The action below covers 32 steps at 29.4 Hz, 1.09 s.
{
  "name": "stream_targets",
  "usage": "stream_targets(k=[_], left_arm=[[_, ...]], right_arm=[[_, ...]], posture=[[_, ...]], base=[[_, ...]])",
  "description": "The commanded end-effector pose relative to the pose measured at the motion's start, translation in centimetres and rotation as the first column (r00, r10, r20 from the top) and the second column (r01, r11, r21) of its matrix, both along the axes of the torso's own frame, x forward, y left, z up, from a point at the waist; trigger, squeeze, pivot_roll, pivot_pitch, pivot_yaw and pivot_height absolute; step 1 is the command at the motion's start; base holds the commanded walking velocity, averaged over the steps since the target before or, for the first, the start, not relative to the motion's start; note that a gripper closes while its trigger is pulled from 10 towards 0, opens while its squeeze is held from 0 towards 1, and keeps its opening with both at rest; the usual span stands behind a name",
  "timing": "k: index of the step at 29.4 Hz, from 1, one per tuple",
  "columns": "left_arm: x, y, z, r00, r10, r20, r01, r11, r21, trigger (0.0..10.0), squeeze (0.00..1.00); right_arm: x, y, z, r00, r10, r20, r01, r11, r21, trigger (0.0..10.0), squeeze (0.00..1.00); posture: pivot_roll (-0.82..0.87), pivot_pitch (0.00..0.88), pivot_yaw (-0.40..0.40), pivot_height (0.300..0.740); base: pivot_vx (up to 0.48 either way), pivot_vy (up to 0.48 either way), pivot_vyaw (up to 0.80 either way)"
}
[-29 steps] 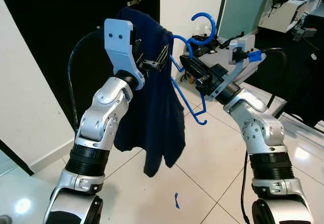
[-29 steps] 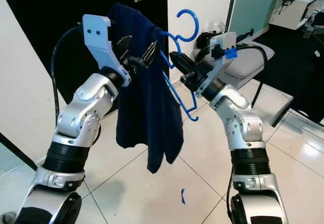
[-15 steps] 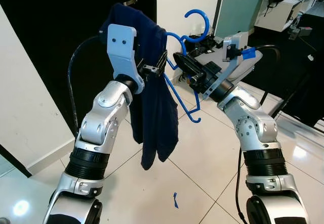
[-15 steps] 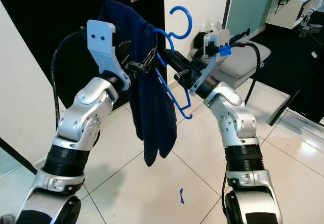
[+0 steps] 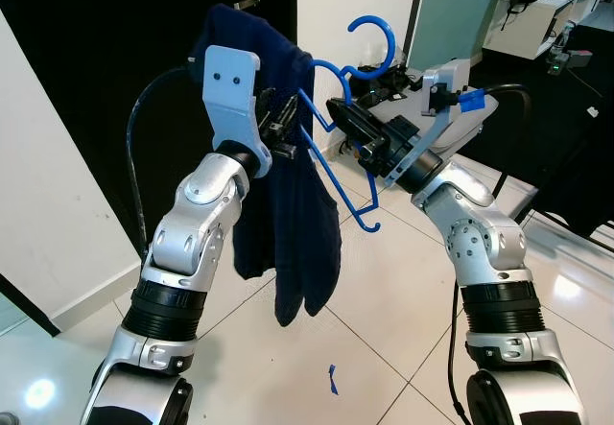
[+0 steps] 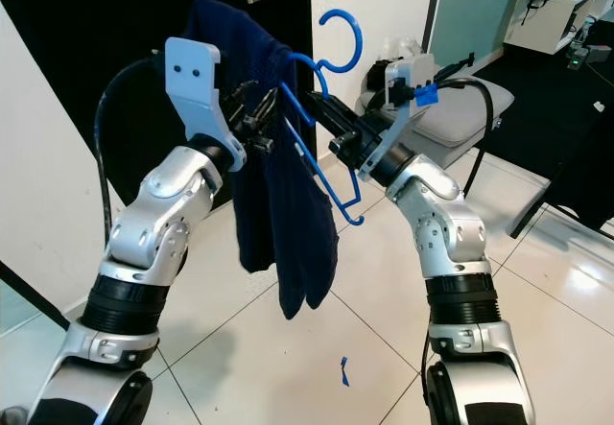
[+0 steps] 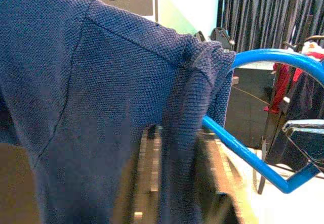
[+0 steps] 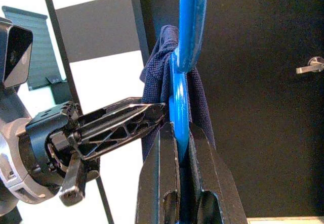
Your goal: Hang hanger
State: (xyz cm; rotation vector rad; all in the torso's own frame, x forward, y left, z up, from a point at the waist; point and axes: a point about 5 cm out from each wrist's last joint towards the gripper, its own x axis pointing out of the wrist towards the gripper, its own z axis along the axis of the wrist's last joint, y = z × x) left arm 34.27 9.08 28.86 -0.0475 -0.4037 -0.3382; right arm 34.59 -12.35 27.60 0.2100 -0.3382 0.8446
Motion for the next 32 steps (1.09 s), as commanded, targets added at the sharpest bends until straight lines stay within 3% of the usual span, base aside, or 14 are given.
stream_targets(k=[1, 12, 16, 23, 30, 32], left_arm=[[0.0, 0.5, -0.1, 1.000, 0.010, 0.001, -0.010, 1.000, 0.010, 0.0, 0.00], [-0.1, 0.1, 0.3, 1.000, -0.023, 0.017, 0.023, 1.000, 0.004, 0.0, 0.00], [-0.4, -0.4, 1.5, 0.994, -0.096, 0.057, 0.096, 0.995, 0.011, 0.5, 0.00], [-1.3, -1.1, 4.1, 0.965, -0.229, 0.131, 0.225, 0.973, 0.041, 0.3, 0.00], [-1.9, -1.7, 4.6, 0.946, -0.287, 0.151, 0.284, 0.958, 0.047, 0.3, 0.00], [-2.4, -2.5, 4.4, 0.924, -0.352, 0.150, 0.346, 0.936, 0.064, 0.4, 0.00]], right_arm=[[-0.6, 0.6, 1.6, 0.997, 0.038, 0.071, -0.039, 0.999, 0.013, 0.0, 0.00], [-0.7, 0.6, 1.6, 0.996, 0.042, 0.073, -0.042, 0.999, -0.002, 0.0, 0.00], [0.1, 0.5, 0.5, 1.000, -0.013, 0.025, 0.014, 0.998, -0.064, 0.0, 0.00], [1.1, 0.3, -0.8, 0.995, -0.089, -0.037, 0.084, 0.989, -0.119, 0.0, 0.00], [1.4, 0.0, -1.4, 0.991, -0.122, -0.061, 0.112, 0.983, -0.147, 0.0, 0.00], [1.5, -0.2, -1.5, 0.989, -0.134, -0.064, 0.123, 0.981, -0.151, 0.0, 0.00]], posture=[[0.09, 0.065, 0.004, 0.740], [0.09, 0.064, -0.003, 0.740], [0.10, 0.066, -0.007, 0.740], [0.11, 0.070, -0.003, 0.740], [0.11, 0.072, -0.003, 0.740], [0.11, 0.070, -0.002, 0.740]], base=[[0.000, 0.000, 0.00], [0.000, 0.000, 0.00], [0.000, 0.000, 0.00], [0.000, 0.000, 0.00], [0.000, 0.000, 0.00], [0.000, 0.000, 0.00]])
